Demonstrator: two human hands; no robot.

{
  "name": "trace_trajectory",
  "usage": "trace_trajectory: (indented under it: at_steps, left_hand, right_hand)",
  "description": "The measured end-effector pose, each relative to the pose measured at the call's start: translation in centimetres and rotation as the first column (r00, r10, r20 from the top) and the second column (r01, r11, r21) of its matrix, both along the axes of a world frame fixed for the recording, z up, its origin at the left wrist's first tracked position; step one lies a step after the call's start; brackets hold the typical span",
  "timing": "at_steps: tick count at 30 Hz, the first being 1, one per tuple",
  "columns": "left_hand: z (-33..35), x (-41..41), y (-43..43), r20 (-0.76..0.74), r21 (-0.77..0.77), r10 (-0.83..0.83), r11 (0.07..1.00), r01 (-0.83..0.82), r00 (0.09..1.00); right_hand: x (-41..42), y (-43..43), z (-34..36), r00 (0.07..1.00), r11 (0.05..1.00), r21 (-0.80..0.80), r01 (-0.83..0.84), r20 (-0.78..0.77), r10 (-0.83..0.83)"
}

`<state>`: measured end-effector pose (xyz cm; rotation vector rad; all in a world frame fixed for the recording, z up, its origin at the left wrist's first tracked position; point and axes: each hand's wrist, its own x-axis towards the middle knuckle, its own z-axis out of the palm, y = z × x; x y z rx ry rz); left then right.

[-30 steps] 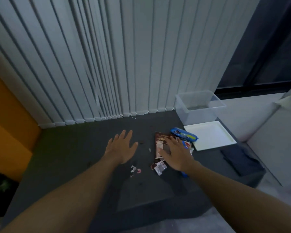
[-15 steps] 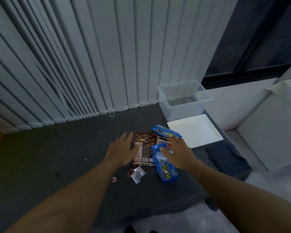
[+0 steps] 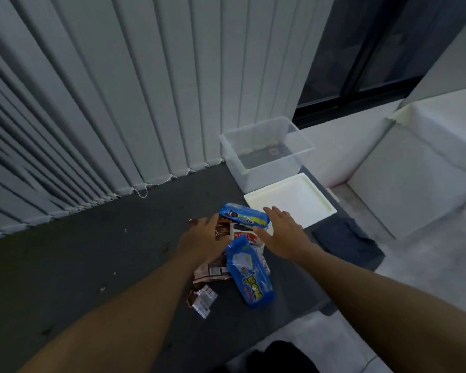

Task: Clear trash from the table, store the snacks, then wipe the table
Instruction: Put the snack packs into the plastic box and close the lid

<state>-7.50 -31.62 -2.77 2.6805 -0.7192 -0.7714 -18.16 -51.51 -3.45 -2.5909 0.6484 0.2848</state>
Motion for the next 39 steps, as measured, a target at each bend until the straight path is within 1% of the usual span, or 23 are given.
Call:
trace_trajectory:
  at_steps: [8,11,14,16,18,21,23,26,30,33,36,39]
  left_hand:
    - [-1.7,0.9,-1.4,-0.082,-0.064,0.069,0.995,-0.075,0.994]
    - [-2.5,0.4,-2.0,-0.108,-0.074,0.143,0.986,-0.151,0.984]
    - [-3.6,-0.6,-2.4,-0.190,-0.086,0.248,0.960,-0.268,0.950]
    - [-4.3,-1.2,-2.6,-0.223,-0.065,0.311,0.941,-0.332,0.924]
    - [-5.0,-1.8,-3.1,-0.244,-0.039,0.359,0.925,-0.379,0.901]
    - [-5.6,-3.1,-4.1,-0.316,-0.034,0.414,0.894,-0.446,0.854]
    - [-6.1,-3.9,-4.7,-0.326,-0.001,0.433,0.889,-0.459,0.840]
    - [-6.6,-4.2,-5.4,-0.321,0.010,0.479,0.864,-0.503,0.817]
    - [-6.7,-3.8,-5.8,-0.387,0.007,0.538,0.814,-0.581,0.749]
    - [-6.0,-3.1,-5.9,-0.430,-0.047,0.573,0.757,-0.651,0.697]
    - [-5.2,-1.6,-6.1,-0.415,-0.084,0.574,0.748,-0.658,0.706]
    - [-3.7,0.1,-6.4,-0.340,-0.116,0.580,0.756,-0.644,0.741]
  right_hand:
    - [3.5,-1.8,-1.3,0.997,0.996,0.035,-0.079,-0.021,0.079]
    - [5.2,-2.7,-2.4,0.989,0.989,0.029,-0.146,-0.034,0.147]
    - [6.8,-3.4,-3.4,0.972,0.974,0.031,-0.226,-0.063,0.228]
    - [7.6,-3.7,-4.1,0.957,0.960,0.052,-0.276,-0.075,0.280]
    - [8.4,-4.1,-4.9,0.938,0.941,0.075,-0.330,-0.085,0.336]
    - [9.1,-4.7,-5.9,0.902,0.906,0.097,-0.413,-0.097,0.421]
    - [9.3,-5.1,-6.6,0.882,0.887,0.075,-0.455,-0.098,0.461]
    - [9.6,-5.4,-7.2,0.867,0.869,0.038,-0.493,-0.067,0.494]
    - [9.8,-5.5,-7.2,0.866,0.861,0.123,-0.494,-0.018,0.500]
    - [9.5,-5.9,-6.6,0.866,0.850,0.175,-0.497,0.029,0.500]
    - [9.6,-6.5,-5.5,0.865,0.839,0.209,-0.502,0.109,0.490]
    - [10.0,-7.1,-3.9,0.857,0.836,0.220,-0.503,0.247,0.451]
